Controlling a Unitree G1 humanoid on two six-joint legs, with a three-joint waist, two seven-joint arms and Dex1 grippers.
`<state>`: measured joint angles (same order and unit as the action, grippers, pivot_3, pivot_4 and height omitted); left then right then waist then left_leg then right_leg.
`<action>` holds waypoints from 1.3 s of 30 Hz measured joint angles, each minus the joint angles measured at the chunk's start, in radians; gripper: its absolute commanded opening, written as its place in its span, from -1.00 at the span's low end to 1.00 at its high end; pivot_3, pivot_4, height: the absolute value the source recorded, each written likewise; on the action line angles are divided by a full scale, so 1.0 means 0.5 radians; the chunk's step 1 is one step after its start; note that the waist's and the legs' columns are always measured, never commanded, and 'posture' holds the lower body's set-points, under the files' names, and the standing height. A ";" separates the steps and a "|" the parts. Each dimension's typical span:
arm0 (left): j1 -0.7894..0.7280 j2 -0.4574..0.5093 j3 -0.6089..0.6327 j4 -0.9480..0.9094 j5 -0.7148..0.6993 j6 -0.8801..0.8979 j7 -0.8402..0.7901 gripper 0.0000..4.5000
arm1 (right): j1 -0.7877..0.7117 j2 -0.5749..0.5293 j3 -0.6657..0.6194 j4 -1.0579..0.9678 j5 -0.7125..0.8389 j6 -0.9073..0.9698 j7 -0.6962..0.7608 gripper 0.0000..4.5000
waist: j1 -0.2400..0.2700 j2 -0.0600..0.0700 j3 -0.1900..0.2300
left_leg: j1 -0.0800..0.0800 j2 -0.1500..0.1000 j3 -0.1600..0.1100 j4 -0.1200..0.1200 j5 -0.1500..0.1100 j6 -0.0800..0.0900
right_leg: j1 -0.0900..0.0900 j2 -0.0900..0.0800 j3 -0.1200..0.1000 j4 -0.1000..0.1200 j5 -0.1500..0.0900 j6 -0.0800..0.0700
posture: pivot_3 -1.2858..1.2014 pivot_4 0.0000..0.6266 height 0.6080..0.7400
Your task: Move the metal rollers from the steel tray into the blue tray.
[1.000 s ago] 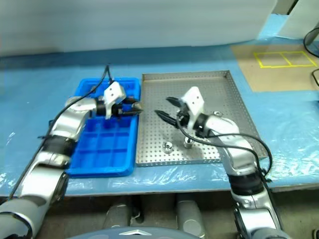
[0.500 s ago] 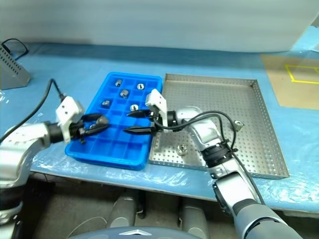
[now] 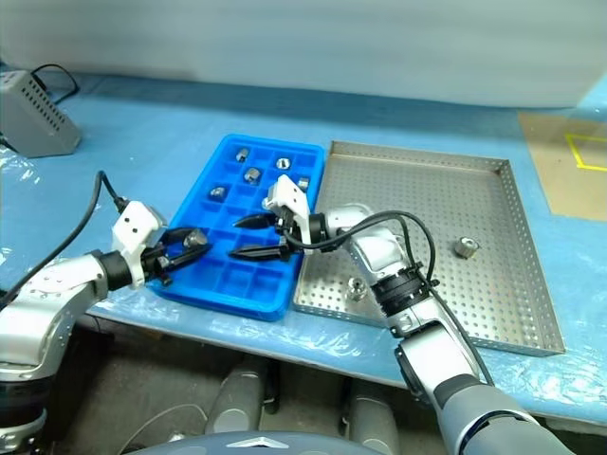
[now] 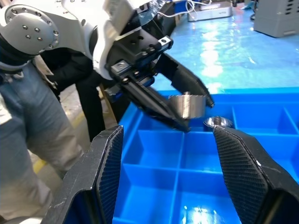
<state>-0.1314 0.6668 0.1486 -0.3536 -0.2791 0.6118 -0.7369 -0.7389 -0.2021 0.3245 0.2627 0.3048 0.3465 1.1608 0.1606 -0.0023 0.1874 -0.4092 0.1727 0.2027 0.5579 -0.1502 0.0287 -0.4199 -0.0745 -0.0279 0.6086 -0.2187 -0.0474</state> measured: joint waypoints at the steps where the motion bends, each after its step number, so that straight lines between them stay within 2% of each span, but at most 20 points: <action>1: -0.028 -0.001 -0.028 0.067 0.029 -0.035 0.013 -0.16 | 0.015 -0.002 -0.001 -0.003 -0.008 -0.003 -0.017 0.39 | -0.006 0.000 0.000 | 0.000 0.000 0.000 0.000 0.000 0.000 | 0.000 0.000 0.000 0.000 0.000 0.000 | 0.24 -0.52 1.00; 11: -0.129 -0.089 -0.275 0.228 0.119 -0.178 0.044 -0.16 | 0.104 -0.029 -0.017 -0.041 -0.035 -0.022 -0.137 0.39 | -0.026 -0.001 -0.001 | -0.002 0.000 0.000 0.000 0.001 -0.001 | -0.002 0.001 0.000 0.000 0.000 0.000 | 0.21 -0.52 1.00; 21: -0.480 -0.196 -0.219 0.568 0.143 -0.254 0.219 -0.16 | 0.142 -0.054 -0.018 -0.123 -0.035 -0.020 -0.189 0.39 | -0.026 -0.002 -0.001 | -0.002 0.000 -0.001 0.008 0.002 -0.002 | -0.001 0.001 0.001 0.008 0.000 0.000 | 0.18 -0.52 1.00; 26: -0.479 -0.280 -0.325 0.670 0.196 -0.329 0.209 -0.16 | 0.144 -0.056 -0.018 -0.146 -0.035 -0.017 -0.217 0.39 | -0.033 -0.003 -0.002 | -0.002 0.001 -0.001 0.007 0.002 -0.002 | -0.002 0.001 0.000 0.008 0.000 0.000 | 0.17 -0.52 1.00; 39: -0.542 -0.370 -0.328 0.885 0.288 -0.445 0.307 -0.16 | 0.179 -0.085 -0.021 -0.172 -0.050 -0.012 -0.297 0.39 | -0.065 -0.004 -0.003 | 0.003 0.000 -0.002 0.009 0.003 -0.002 | 0.003 0.000 0.001 0.012 0.000 0.000 | 0.15 -0.52 1.00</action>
<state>-0.4023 0.4819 -0.0154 0.0888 -0.1352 0.3892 -0.5836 -0.6493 -0.2448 0.3142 0.1768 0.2801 0.3406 1.0124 0.1282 -0.0044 0.1861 -0.4077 0.1728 0.2019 0.5623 -0.1488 0.0276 -0.4186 -0.0744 -0.0276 0.6146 -0.2185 -0.0475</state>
